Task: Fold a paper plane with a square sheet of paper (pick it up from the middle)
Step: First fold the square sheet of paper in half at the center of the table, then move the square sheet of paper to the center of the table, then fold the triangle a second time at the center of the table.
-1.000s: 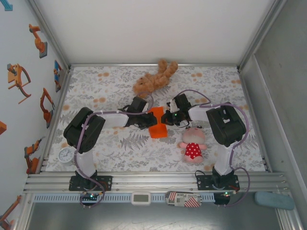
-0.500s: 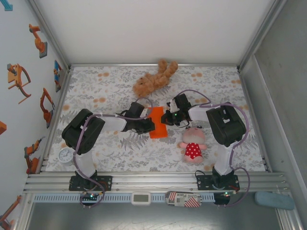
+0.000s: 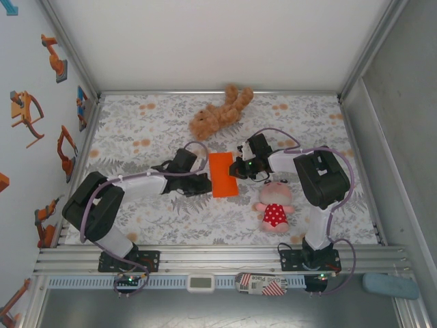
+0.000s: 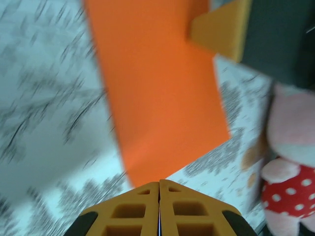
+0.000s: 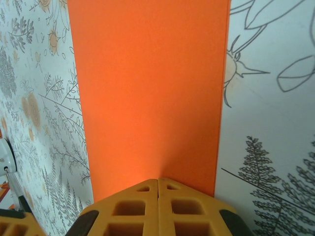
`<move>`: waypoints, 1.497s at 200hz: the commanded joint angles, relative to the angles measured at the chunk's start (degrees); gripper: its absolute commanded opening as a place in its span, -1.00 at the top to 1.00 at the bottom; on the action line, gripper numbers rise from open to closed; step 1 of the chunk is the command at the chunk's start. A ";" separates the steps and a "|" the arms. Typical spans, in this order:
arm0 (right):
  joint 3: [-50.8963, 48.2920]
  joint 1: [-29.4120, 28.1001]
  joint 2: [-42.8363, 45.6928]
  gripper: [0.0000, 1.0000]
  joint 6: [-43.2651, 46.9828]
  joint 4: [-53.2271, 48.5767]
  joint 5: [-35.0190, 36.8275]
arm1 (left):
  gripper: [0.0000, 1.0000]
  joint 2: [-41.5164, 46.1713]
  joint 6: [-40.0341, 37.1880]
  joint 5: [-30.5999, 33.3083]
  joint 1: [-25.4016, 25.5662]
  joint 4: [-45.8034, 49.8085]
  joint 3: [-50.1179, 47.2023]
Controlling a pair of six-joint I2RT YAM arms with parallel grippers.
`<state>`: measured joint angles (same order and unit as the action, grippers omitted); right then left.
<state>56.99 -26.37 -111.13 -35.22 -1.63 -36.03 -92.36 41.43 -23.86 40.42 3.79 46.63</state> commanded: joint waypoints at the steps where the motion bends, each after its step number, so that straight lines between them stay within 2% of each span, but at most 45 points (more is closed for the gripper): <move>1: -4.12 1.28 -6.37 1.00 -0.44 -10.36 13.19 | 0.82 -4.62 -2.38 -0.97 0.30 0.90 5.51; 34: -4.37 1.32 -6.36 1.00 -0.54 -10.11 13.14 | 0.84 -12.27 -1.83 -1.38 1.43 1.68 10.01; 69: -4.17 1.32 -6.31 1.00 -0.46 -10.07 13.00 | 0.84 -13.78 -0.80 -2.97 2.22 -0.02 7.35; 108: -3.93 1.31 -6.40 1.00 -0.59 -9.97 13.06 | 0.84 -9.54 -0.37 -0.60 2.69 2.27 -0.96; 138: -3.59 1.35 -6.03 1.00 -1.23 -9.61 12.50 | 0.84 -2.74 1.24 0.47 2.77 2.07 -7.97; 175: -1.71 -0.17 -6.03 1.00 -5.56 -7.21 10.81 | 0.81 6.33 1.29 7.18 2.50 7.30 -6.79; 219: 3.38 -4.34 -3.99 1.00 -12.58 -6.29 15.72 | 0.55 11.79 5.31 13.35 0.03 4.58 -4.64; 260: 6.68 -4.48 3.26 1.00 -12.79 -4.70 13.32 | 0.27 10.52 7.50 10.93 -3.56 -0.67 -1.47; 276: 5.92 -4.48 8.50 0.81 -11.97 -3.41 11.64 | 0.17 8.45 7.58 8.97 -4.29 -0.92 0.79; 299: 4.21 -4.40 14.14 0.64 -11.32 -5.45 11.98 | 0.08 5.67 7.17 7.53 -4.60 -2.52 2.79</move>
<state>62.15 -30.85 -104.81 -47.22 -5.61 -25.06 -84.40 48.01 -13.82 36.12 3.86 46.96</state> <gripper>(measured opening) 0.145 0.439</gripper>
